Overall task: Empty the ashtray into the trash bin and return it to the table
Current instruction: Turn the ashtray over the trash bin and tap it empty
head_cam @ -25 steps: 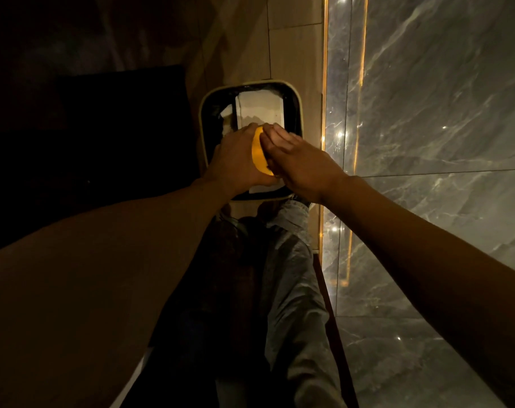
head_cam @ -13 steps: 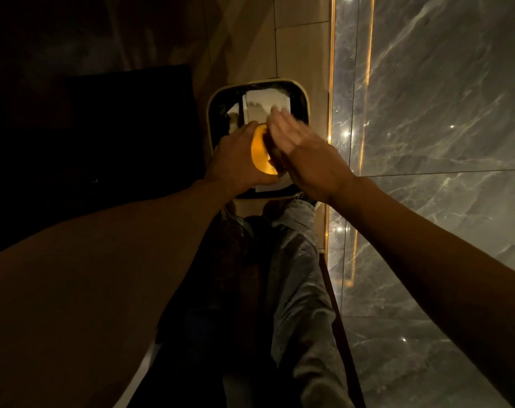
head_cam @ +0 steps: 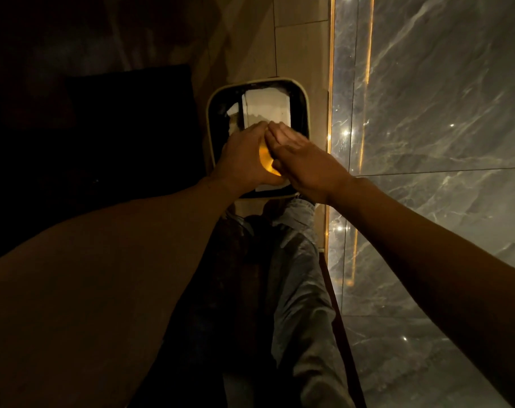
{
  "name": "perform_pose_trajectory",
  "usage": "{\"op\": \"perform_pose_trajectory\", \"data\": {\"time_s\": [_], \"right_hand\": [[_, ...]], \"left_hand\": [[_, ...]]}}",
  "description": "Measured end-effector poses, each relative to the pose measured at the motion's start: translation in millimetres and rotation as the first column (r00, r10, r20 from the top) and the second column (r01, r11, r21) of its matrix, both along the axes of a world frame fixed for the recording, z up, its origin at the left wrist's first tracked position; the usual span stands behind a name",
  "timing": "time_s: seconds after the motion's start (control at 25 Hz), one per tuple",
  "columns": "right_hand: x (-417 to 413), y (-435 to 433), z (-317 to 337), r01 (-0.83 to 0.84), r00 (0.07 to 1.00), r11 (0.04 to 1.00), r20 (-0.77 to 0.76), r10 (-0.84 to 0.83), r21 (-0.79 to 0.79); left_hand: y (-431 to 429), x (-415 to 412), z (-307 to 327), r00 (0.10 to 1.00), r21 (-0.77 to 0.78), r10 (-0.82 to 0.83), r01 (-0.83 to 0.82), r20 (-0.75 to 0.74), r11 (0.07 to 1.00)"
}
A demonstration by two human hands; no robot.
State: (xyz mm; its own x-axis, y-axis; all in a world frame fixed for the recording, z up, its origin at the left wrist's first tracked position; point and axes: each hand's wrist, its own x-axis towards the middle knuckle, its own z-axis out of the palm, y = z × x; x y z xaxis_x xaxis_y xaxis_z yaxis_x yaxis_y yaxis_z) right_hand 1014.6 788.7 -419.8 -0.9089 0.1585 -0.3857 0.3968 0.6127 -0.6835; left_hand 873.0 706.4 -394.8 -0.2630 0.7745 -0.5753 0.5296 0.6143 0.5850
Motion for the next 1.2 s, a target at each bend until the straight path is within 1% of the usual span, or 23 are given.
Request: {"op": "perform_pose_trajectory", "data": {"time_s": [0.04, 0.08, 0.12, 0.16, 0.24, 0.28, 0.36, 0.4, 0.44, 0.48, 0.52, 0.56, 0.64, 0.72, 0.8, 0.88, 0.96, 1.04, 1.2], "right_hand": [[0.0, 1.0, -0.3, 0.035, 0.999, 0.998, 0.023, -0.033, -0.057], [-0.7, 2.4, 0.8, 0.129, 0.992, 0.984, 0.03, -0.126, -0.125], [-1.2, 4.5, 3.9, 0.248, 0.969, 0.946, 0.044, -0.245, -0.211], [-1.5, 7.1, 5.6, 0.354, 0.934, 0.885, 0.075, -0.348, -0.302], [1.2, 11.7, 6.5, 0.527, 0.847, 0.728, 0.199, -0.493, -0.438], [2.0, 13.0, 6.9, 0.605, 0.79, 0.632, 0.267, -0.552, -0.484], [-0.6, 14.4, 8.2, 0.718, 0.665, 0.421, 0.367, -0.651, -0.554], [-2.1, 16.7, 7.2, 0.752, 0.604, 0.332, 0.394, -0.693, -0.57], [-3.4, 19.4, 6.8, 0.768, 0.561, 0.271, 0.407, -0.721, -0.58], [-5.1, 21.8, 6.7, 0.774, 0.538, 0.238, 0.412, -0.736, -0.586], [-6.3, 23.8, 7.0, 0.777, 0.525, 0.217, 0.416, -0.743, -0.591], [-7.2, 25.3, 8.0, 0.777, 0.517, 0.204, 0.417, -0.748, -0.596], [-7.4, 26.5, 9.3, 0.762, 0.518, 0.176, 0.423, -0.743, -0.624], [-5.1, 27.0, 8.8, 0.743, 0.532, 0.165, 0.423, -0.733, -0.649], [-0.8, 26.9, 5.6, 0.733, 0.543, 0.182, 0.403, -0.736, -0.655], [2.6, 26.5, 5.7, 0.73, 0.547, 0.193, 0.392, -0.739, -0.655], [5.1, 24.9, 4.8, 0.731, 0.539, 0.175, 0.4, -0.742, -0.66], [7.0, 23.5, 5.4, 0.737, 0.524, 0.157, 0.41, -0.746, -0.657], [9.6, 23.2, 14.5, 0.753, 0.513, 0.163, 0.414, -0.752, -0.638]], "left_hand": [[0.1, -1.2, 2.1, 1.0, -0.025, -0.002, 0.002, -0.018, 1.0], [0.7, -2.4, 3.7, 1.0, -0.038, 0.001, -0.002, -0.025, 0.999], [2.7, -3.5, 5.3, 0.999, -0.052, -0.007, 0.005, -0.031, 0.999], [5.6, -5.1, 7.7, 0.999, -0.063, -0.017, 0.015, -0.032, 0.998], [10.2, -6.7, 12.8, 1.0, -0.141, -0.002, 0.001, -0.007, 0.99], [11.7, -8.4, 13.3, 1.0, -0.178, 0.018, -0.014, 0.02, 0.984], [11.1, -10.8, 11.4, 0.982, -0.243, 0.15, -0.118, 0.117, 0.963], [9.8, -11.7, 8.1, 0.953, -0.28, 0.243, -0.187, 0.181, 0.942], [10.0, -11.6, 7.4, 0.916, -0.332, 0.322, -0.234, 0.24, 0.914], [11.6, -10.3, 8.0, 0.862, -0.394, 0.413, -0.285, 0.293, 0.874], [12.1, -10.5, 5.8, 0.812, -0.448, 0.483, -0.317, 0.326, 0.836], [13.4, -8.9, 5.4, 0.741, -0.493, 0.562, -0.358, 0.366, 0.793], [13.8, -5.7, 8.3, 0.576, -0.565, 0.692, -0.424, 0.436, 0.708], [13.3, -3.7, 8.8, 0.415, -0.616, 0.773, -0.468, 0.48, 0.634], [12.2, -3.8, 8.8, 0.317, -0.639, 0.802, -0.487, 0.506, 0.595], [12.6, -4.4, 8.0, 0.247, -0.662, 0.838, -0.522, 0.486, 0.537], [11.7, -4.4, 5.1, 0.222, -0.686, 0.862, -0.529, 0.456, 0.499], [11.7, -3.2, 6.1, 0.21, -0.702, 0.871, -0.523, 0.443, 0.483], [14.7, -0.6, 19.9, 0.154, -0.704, 0.903, -0.578, 0.402, 0.412]]}}
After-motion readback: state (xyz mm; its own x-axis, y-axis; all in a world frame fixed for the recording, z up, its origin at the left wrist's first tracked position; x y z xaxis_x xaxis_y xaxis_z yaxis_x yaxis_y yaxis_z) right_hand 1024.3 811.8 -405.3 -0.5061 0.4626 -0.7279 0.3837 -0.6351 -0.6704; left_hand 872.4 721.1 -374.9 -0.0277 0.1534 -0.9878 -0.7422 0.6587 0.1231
